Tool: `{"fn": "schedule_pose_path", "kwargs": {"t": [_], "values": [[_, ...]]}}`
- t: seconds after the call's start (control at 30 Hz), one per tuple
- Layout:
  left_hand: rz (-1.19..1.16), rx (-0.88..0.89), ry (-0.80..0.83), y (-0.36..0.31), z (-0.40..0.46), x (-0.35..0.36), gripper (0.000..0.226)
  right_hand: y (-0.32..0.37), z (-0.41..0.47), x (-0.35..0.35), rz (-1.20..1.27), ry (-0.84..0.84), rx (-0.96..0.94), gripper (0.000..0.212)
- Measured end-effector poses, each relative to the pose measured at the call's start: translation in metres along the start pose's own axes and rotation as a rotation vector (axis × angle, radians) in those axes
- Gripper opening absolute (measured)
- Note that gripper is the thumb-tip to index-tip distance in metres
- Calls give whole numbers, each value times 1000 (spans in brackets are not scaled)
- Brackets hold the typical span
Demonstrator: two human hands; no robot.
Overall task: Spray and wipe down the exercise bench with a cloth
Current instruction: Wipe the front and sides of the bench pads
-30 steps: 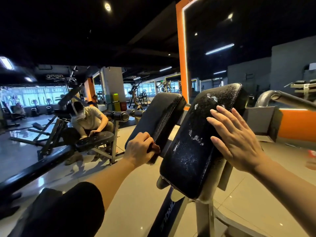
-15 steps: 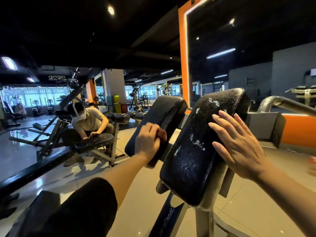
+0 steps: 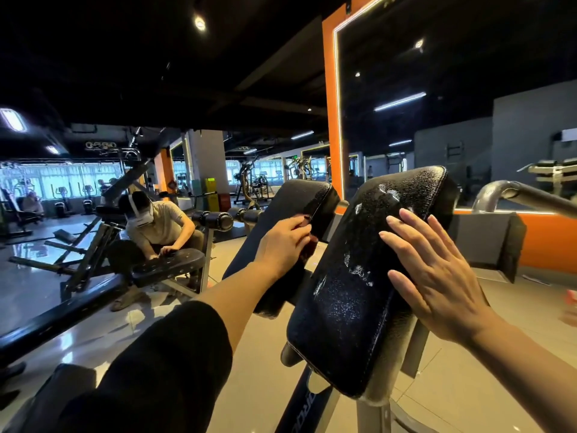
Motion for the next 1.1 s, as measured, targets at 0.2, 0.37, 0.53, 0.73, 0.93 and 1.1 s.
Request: {"fn": "schedule_pose_path", "kwargs": {"t": [0.2,0.37,0.53,0.73,0.93,1.1], "values": [[48,316,-95,8,-56,-16,28,1,1,-2,2,-3,-5,59],[-56,2,-192,-12,6,-13,50,0,1,-2,0,10,4,60],[9,22,-36,-19,-11,4,25,0,0,-2,2,19,7,61],[-27,260,-22,4,-62,-18,18,1,0,-2,12,9,13,61],[-314,-154,-189,-14,-9,-64,16,2,1,-7,-41,118,16,61],[-569,-173,-290,-70,30,-94,16,-1,7,-18,-97,250,0,65]]}}
Point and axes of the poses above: each hand's wrist, its own z-axis towards the middle knuckle, its own x-axis out of the palm, y = z × x, the point moved 3 cm from there along z, towards the middle knuckle, and after that the axes turned 5 degrees about -y, right-handed, at the moved point
